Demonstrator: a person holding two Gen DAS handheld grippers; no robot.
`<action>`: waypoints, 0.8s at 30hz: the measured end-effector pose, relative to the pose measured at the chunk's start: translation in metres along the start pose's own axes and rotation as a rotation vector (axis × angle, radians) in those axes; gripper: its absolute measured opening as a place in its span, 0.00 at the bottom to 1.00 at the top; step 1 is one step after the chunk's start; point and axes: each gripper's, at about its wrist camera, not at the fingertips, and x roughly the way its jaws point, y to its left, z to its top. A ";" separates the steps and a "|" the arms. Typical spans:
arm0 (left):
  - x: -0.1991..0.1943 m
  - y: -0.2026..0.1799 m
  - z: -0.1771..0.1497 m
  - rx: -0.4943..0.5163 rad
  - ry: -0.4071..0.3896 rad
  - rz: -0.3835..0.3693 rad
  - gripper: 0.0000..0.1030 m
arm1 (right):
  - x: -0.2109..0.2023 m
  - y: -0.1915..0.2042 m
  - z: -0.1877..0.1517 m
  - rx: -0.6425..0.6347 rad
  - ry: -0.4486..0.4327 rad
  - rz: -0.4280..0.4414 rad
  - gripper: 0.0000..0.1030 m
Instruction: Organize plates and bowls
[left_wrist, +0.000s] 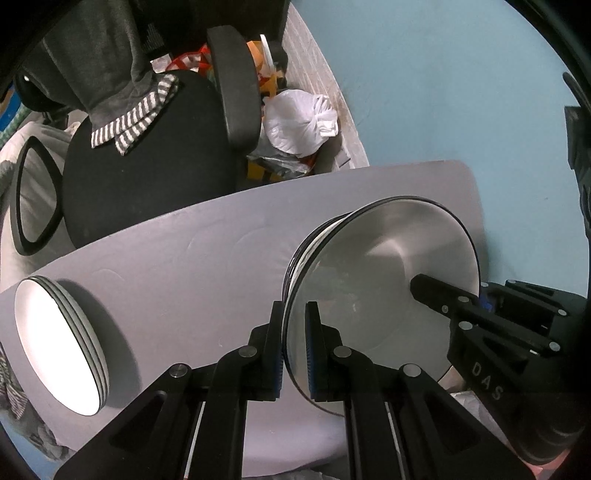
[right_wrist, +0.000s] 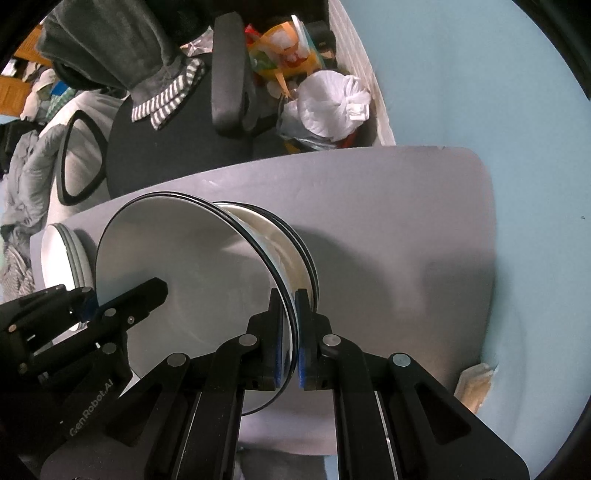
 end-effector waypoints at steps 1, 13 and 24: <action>0.000 -0.001 0.001 0.005 0.001 0.005 0.08 | 0.000 -0.001 0.001 0.002 0.000 0.001 0.08; 0.003 0.001 0.008 0.024 0.026 0.020 0.08 | -0.002 0.002 0.002 -0.024 0.023 0.016 0.19; -0.007 0.003 0.006 0.024 0.003 0.012 0.14 | -0.019 0.015 0.007 -0.077 -0.013 -0.041 0.41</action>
